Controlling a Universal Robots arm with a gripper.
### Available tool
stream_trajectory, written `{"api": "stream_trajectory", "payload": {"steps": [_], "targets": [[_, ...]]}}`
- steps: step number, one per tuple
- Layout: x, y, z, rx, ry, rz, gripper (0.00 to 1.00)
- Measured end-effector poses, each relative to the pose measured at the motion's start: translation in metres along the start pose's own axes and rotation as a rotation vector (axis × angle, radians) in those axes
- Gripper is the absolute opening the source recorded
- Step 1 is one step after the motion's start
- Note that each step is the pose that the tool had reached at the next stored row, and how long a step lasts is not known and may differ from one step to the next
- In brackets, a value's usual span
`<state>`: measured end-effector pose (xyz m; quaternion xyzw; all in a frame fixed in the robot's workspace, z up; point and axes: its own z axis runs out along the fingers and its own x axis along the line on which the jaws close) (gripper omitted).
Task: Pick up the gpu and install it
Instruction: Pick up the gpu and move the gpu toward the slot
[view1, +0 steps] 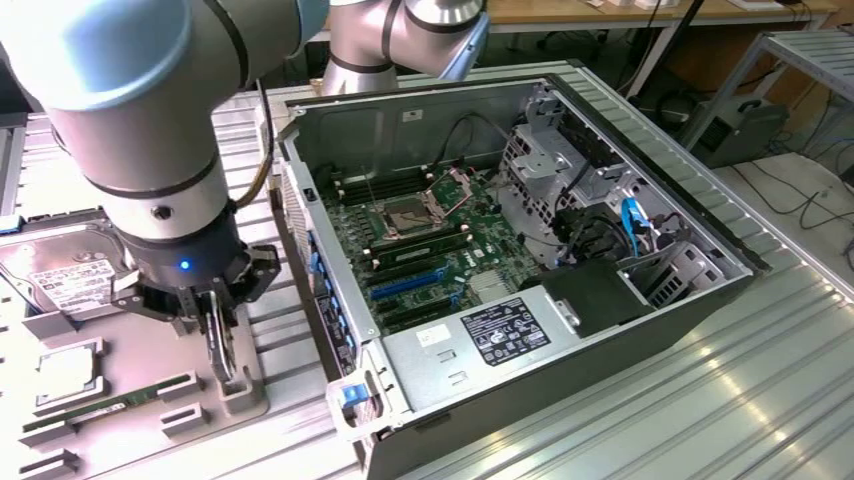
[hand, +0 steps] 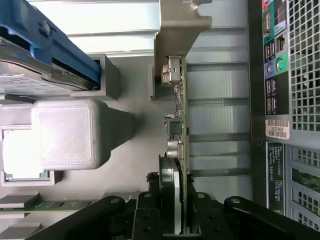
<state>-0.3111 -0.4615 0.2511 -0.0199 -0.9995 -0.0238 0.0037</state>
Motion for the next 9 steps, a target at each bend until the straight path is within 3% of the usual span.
{"api": "stream_trajectory", "payload": {"steps": [9], "targets": [[0.000,0.0017,-0.0364,-0.0008,0.0000,0.000,0.29]]}}
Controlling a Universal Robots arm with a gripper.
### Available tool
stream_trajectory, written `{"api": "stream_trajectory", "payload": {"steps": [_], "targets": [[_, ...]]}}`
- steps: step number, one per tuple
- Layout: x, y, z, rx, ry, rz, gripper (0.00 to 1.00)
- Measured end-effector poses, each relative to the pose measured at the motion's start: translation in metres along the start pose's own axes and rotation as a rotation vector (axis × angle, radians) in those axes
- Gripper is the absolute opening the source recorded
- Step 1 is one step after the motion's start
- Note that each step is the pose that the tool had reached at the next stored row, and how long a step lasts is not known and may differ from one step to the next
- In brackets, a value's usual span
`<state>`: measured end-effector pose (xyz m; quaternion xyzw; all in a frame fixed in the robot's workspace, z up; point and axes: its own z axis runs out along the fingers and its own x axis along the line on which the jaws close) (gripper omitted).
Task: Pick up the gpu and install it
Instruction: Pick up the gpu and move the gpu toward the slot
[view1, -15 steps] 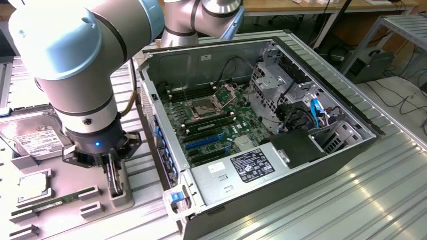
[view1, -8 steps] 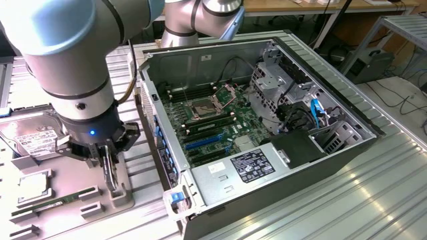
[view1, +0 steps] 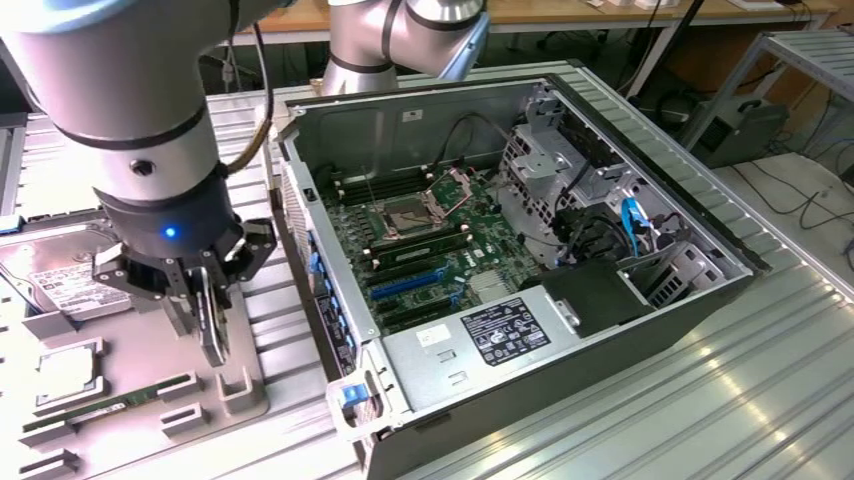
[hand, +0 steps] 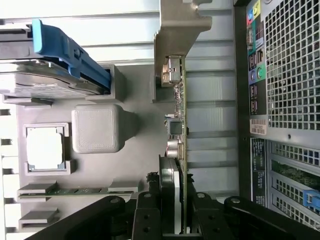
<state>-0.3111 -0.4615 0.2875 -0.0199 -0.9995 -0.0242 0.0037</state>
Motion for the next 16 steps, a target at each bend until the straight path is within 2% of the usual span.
{"api": "stream_trajectory", "payload": {"steps": [10,12,13,16], "targets": [[0.000,0.0022,-0.0453,-0.0002,0.0000,0.000,0.29],[0.000,0.0027,-0.0562,-0.0003,0.0000,0.000,0.29],[0.001,0.0032,-0.0658,-0.0004,0.0000,0.000,0.29],[0.001,0.0038,-0.0794,-0.0005,-0.0001,0.000,0.29]]}}
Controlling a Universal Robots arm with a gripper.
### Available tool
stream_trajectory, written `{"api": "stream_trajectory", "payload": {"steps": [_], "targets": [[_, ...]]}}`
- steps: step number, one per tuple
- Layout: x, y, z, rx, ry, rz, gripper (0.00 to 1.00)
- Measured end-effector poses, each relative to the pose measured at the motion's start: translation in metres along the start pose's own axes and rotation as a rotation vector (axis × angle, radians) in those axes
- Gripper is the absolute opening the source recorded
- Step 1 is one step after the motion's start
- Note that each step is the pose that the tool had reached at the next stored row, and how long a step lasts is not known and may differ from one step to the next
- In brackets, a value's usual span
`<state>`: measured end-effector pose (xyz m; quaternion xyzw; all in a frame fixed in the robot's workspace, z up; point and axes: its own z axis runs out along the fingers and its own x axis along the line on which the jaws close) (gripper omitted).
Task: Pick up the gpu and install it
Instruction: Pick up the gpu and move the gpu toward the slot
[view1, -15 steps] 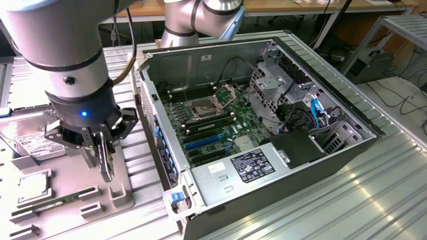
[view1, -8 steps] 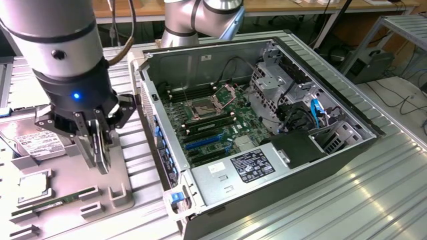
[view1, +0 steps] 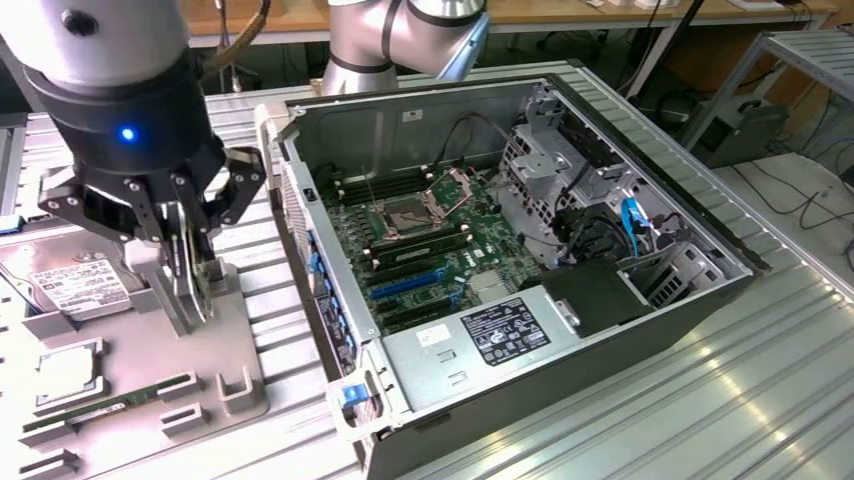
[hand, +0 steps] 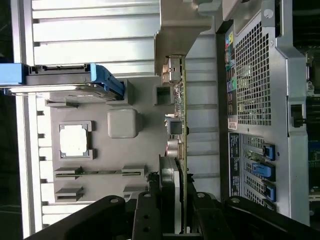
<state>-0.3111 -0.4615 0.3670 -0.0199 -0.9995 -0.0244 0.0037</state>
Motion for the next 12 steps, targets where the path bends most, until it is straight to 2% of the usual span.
{"api": "stream_trajectory", "payload": {"steps": [8,12], "targets": [[0.000,0.0017,-0.0358,-0.0003,0.0002,-0.003,0.29],[0.000,0.0023,-0.0470,-0.0001,0.0018,-0.031,0.29]]}}
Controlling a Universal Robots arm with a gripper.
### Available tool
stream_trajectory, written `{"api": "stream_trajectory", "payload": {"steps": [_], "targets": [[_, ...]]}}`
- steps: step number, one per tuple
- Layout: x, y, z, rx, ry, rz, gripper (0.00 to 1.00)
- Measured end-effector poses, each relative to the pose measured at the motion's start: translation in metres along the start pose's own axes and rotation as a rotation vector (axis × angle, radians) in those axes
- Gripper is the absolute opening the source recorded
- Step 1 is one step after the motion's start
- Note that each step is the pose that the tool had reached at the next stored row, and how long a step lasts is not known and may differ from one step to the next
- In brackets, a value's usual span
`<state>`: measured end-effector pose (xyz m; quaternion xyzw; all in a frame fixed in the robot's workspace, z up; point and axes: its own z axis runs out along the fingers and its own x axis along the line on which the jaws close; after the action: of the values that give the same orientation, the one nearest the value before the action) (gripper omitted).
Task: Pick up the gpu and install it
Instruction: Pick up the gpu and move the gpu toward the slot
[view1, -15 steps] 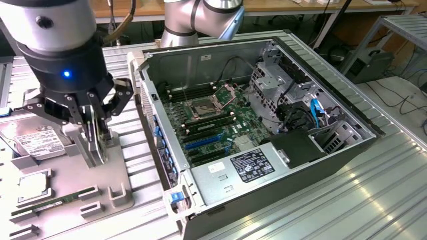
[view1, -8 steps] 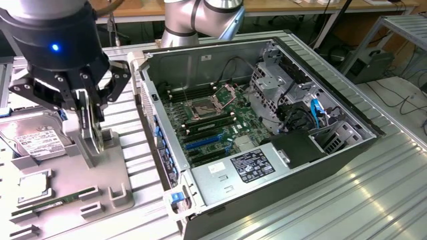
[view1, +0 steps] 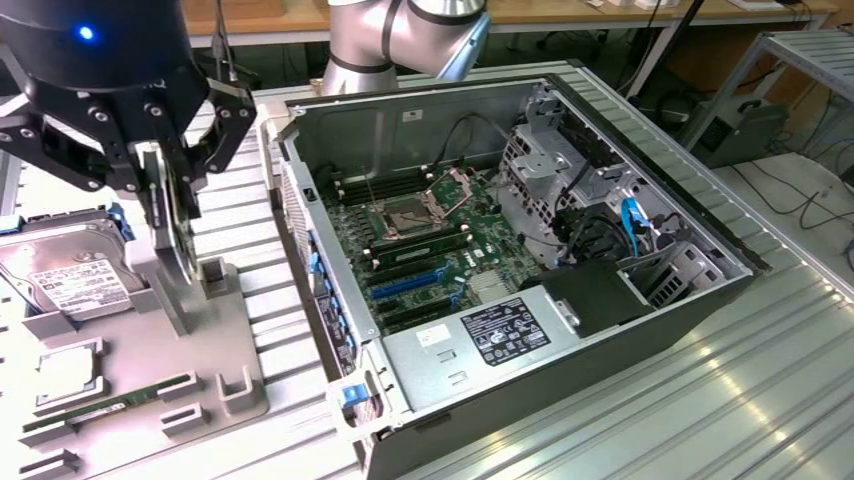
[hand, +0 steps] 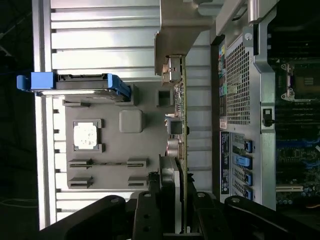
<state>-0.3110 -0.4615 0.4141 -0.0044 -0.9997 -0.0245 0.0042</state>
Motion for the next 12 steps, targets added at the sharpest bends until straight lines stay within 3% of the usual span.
{"api": "stream_trajectory", "payload": {"steps": [7,12], "targets": [[-0.0003,0.0001,-0.0018,0.0003,0.0009,-0.012,0.29],[-0.0086,0.0001,-0.0018,0.0002,0.0008,-0.014,0.29]]}}
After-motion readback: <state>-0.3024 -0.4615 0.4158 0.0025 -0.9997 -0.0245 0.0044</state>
